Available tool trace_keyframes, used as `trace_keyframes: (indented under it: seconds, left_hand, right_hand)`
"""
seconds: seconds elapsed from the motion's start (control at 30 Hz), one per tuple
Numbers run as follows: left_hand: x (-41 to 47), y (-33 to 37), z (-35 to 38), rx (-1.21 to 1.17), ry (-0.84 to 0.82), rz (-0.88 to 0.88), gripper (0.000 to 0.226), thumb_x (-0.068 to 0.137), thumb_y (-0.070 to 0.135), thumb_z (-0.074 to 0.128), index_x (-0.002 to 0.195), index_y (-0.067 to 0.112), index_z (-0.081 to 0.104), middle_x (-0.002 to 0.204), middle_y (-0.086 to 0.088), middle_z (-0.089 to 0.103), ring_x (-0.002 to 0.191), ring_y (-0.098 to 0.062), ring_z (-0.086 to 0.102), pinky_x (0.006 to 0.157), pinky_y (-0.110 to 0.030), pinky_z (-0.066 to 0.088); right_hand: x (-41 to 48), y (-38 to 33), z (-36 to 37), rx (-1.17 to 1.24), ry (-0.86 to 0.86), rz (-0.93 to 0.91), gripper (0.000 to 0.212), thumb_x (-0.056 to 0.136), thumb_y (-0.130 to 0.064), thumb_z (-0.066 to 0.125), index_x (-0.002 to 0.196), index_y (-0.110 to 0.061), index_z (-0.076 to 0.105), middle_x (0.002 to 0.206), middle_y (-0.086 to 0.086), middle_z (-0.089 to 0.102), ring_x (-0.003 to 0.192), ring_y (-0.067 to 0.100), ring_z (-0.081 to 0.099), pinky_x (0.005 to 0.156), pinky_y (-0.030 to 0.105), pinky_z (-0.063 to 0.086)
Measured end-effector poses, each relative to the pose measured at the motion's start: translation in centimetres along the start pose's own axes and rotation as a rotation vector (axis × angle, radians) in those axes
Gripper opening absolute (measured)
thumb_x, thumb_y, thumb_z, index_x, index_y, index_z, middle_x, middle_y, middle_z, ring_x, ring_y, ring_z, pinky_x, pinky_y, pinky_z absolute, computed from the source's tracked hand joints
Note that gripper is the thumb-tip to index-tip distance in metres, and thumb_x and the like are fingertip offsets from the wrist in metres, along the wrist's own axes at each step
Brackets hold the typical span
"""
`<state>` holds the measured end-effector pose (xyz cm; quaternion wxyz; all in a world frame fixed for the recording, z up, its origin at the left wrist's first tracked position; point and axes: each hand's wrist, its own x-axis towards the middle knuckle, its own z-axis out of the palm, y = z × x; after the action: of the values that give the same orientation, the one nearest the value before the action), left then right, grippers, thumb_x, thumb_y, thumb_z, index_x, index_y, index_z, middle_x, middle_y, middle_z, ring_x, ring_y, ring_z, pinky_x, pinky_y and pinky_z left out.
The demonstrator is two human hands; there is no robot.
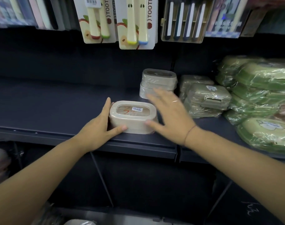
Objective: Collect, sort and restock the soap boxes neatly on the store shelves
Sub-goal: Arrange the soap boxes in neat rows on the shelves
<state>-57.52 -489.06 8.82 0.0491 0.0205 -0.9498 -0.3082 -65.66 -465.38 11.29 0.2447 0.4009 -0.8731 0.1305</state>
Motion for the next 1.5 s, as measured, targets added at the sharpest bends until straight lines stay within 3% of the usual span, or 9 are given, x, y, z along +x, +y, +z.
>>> trace_keyframes:
  seconds: [0.1, 0.2, 0.5, 0.8, 1.0, 1.17, 1.27, 1.37, 1.5]
  left_hand:
    - [-0.2, -0.9, -0.2, 0.237, -0.053, 0.008, 0.104, 0.073, 0.091, 0.024, 0.155, 0.034, -0.004, 0.155, 0.003, 0.035, 0.141, -0.017, 0.032, 0.115, -0.034, 0.027]
    - [-0.4, -2.0, -0.8, 0.410, -0.104, 0.020, 0.118, 0.055, 0.097, -0.009, 0.155, 0.037, 0.008, 0.162, 0.013, 0.008, 0.149, -0.004, 0.003, 0.122, -0.030, 0.001]
    - [-0.6, -2.4, -0.9, 0.449, -0.098, -0.011, 0.122, 0.048, 0.097, -0.016, 0.154, 0.039, 0.005, 0.161, 0.019, -0.002, 0.147, 0.000, -0.006, 0.121, -0.030, -0.005]
    - [-2.6, -2.6, -0.8, 0.439, -0.043, 0.005, 0.080, 0.088, 0.071, 0.015, 0.155, 0.028, 0.020, 0.163, 0.007, 0.015, 0.150, -0.009, 0.008, 0.122, -0.033, 0.004]
    - [-14.0, -6.4, 1.0, 0.370, 0.290, 0.358, 0.060, 0.097, 0.051, 0.043, 0.135, 0.007, 0.054, 0.139, -0.011, 0.053, 0.131, -0.025, 0.046, 0.111, -0.037, 0.031]
    - [-22.3, -12.1, 6.5, 0.393, -0.072, 0.350, 0.053, 0.093, 0.053, 0.047, 0.116, 0.009, 0.064, 0.118, -0.007, 0.060, 0.103, -0.024, 0.057, 0.092, -0.030, 0.039]
    - [-22.1, -15.2, 10.5, 0.377, -0.357, 0.093, 0.072, 0.089, 0.064, 0.046, 0.139, 0.012, 0.047, 0.139, -0.009, 0.048, 0.124, -0.028, 0.048, 0.105, -0.032, 0.033]
    - [-20.2, -17.4, 13.8, 0.363, -0.547, -0.201, 0.085, 0.091, 0.064, 0.047, 0.155, 0.017, 0.017, 0.160, -0.006, 0.018, 0.146, -0.025, 0.018, 0.118, -0.036, 0.016]
    - [-18.7, -19.3, 16.9, 0.397, -0.618, -0.313, 0.096, 0.086, 0.068, 0.051, 0.156, 0.018, 0.008, 0.163, -0.007, 0.009, 0.149, -0.027, 0.006, 0.120, -0.043, 0.003]
  right_hand:
    - [0.7, -3.2, 2.1, 0.002, -0.102, -0.040, 0.064, 0.090, -0.050, 0.051, 0.146, -0.019, 0.040, 0.151, 0.007, 0.038, 0.140, 0.027, 0.033, 0.119, 0.039, 0.017]
    - [1.6, -2.1, 3.0, -0.018, -0.129, 0.088, 0.058, 0.094, -0.045, 0.053, 0.146, -0.024, 0.039, 0.150, 0.001, 0.039, 0.139, 0.023, 0.032, 0.116, 0.033, 0.012]
    - [3.4, 5.6, 3.7, 0.102, -0.144, 0.351, 0.054, 0.090, -0.034, 0.065, 0.141, -0.027, 0.048, 0.148, 0.006, 0.044, 0.138, 0.027, 0.032, 0.115, 0.031, 0.018]
    - [2.8, 1.9, 3.3, 0.056, -0.223, 0.393, 0.063, 0.091, -0.041, 0.060, 0.147, -0.026, 0.036, 0.155, 0.010, 0.029, 0.144, 0.029, 0.021, 0.119, 0.045, 0.011]
    - [-7.0, -12.7, 4.1, 0.543, 0.026, 0.006, 0.053, 0.088, -0.043, 0.057, 0.128, -0.008, 0.054, 0.132, 0.012, 0.050, 0.126, 0.023, 0.043, 0.109, 0.029, 0.029]
    - [-20.6, -21.8, 13.3, 0.669, -0.473, -0.028, 0.049, 0.081, -0.049, 0.059, 0.119, -0.021, 0.051, 0.124, -0.005, 0.043, 0.112, 0.016, 0.046, 0.097, 0.028, 0.043]
    - [-25.7, -24.0, 18.5, 0.673, -0.854, 0.206, 0.079, 0.072, -0.055, 0.072, 0.137, -0.025, 0.040, 0.139, -0.007, 0.034, 0.129, 0.015, 0.037, 0.107, 0.029, 0.036]
    - [-28.0, -25.7, 21.5, 0.682, -0.984, 0.421, 0.105, 0.066, -0.052, 0.081, 0.149, -0.024, 0.022, 0.150, -0.004, 0.027, 0.138, 0.017, 0.027, 0.112, 0.024, 0.023]
    - [-29.9, -28.5, 25.2, 0.610, -1.046, 0.556, 0.124, 0.061, -0.063, 0.078, 0.153, -0.027, 0.004, 0.159, -0.001, 0.013, 0.146, 0.020, 0.013, 0.119, 0.034, 0.012]
